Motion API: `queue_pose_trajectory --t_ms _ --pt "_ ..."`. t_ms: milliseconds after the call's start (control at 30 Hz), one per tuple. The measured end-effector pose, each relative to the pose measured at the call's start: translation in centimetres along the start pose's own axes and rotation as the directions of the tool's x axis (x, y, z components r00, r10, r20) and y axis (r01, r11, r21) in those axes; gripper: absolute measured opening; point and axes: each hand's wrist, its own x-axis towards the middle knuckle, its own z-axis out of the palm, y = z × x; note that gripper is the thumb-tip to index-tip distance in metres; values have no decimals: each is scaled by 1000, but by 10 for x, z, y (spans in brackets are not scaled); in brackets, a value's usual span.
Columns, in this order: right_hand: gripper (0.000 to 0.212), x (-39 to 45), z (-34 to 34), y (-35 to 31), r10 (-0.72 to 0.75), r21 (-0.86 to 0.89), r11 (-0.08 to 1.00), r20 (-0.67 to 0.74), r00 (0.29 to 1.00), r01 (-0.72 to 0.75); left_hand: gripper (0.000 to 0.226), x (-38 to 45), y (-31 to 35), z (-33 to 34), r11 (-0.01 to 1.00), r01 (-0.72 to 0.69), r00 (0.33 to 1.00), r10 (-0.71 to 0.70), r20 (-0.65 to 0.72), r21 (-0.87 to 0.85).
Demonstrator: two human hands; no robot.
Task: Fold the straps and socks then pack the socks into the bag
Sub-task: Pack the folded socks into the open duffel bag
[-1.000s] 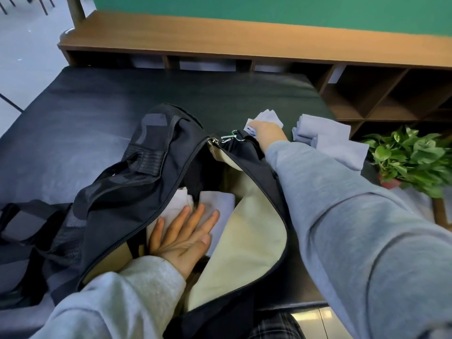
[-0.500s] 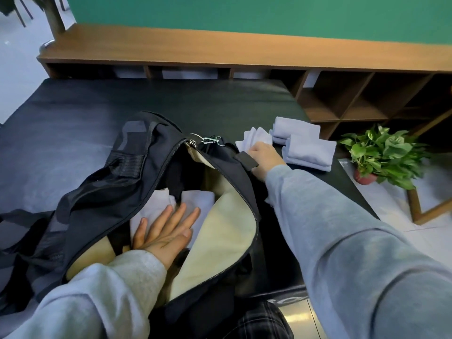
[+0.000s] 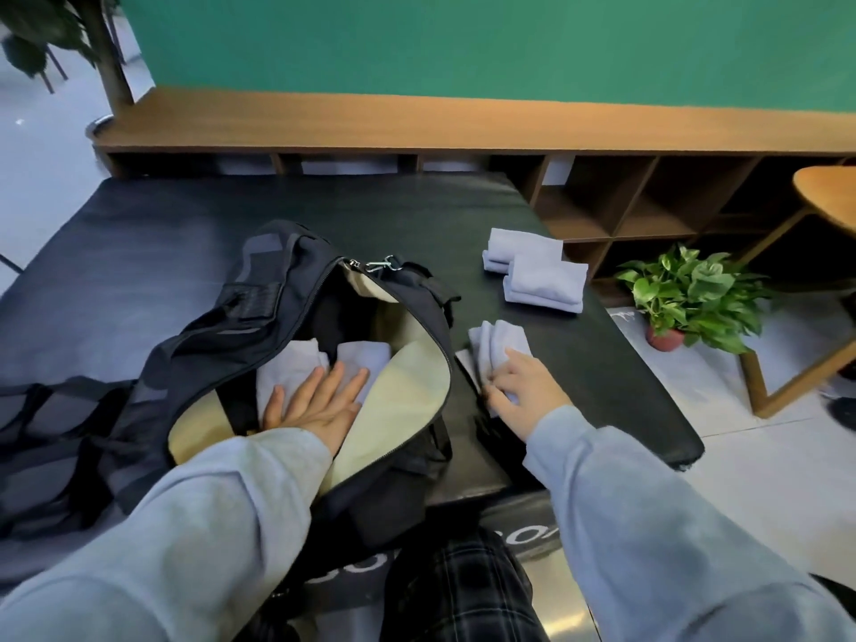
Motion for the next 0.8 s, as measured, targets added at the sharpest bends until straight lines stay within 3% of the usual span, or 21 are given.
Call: queue_pose_trajectory --t_ms 133,233,333,400,500,567,633,800 --pt "11 -55 4 -8 70 233 971 -49 996 -57 58 -5 0 -1 1000 18 998 -18 -62 -4" --pt "24 -76 0 -20 122 454 889 -115 986 -57 57 -5 5 3 998 50 995 -52 -91 -29" --pt "34 -75 -1 -20 313 544 830 -268 911 -124 56 -2 10 3 991 115 991 -119 -67 -70" --pt "41 -68 0 -19 473 545 783 -210 855 -299 61 2 10 -6 989 129 991 -126 46 -75" --pt "52 -62 4 -24 568 416 745 18 823 -523 62 0 5 -22 977 101 988 -77 135 -186" --pt "51 -60 6 -29 569 355 758 50 821 -547 48 -12 5 -23 862 97 994 -64 83 -497" --pt "50 -59 9 -34 580 329 758 55 813 -563 38 -28 3 -18 729 41 989 -125 -74 -683" --pt "53 -63 11 -53 560 183 805 74 825 -564 39 -57 0 -21 757 -72 969 -102 -226 -650"
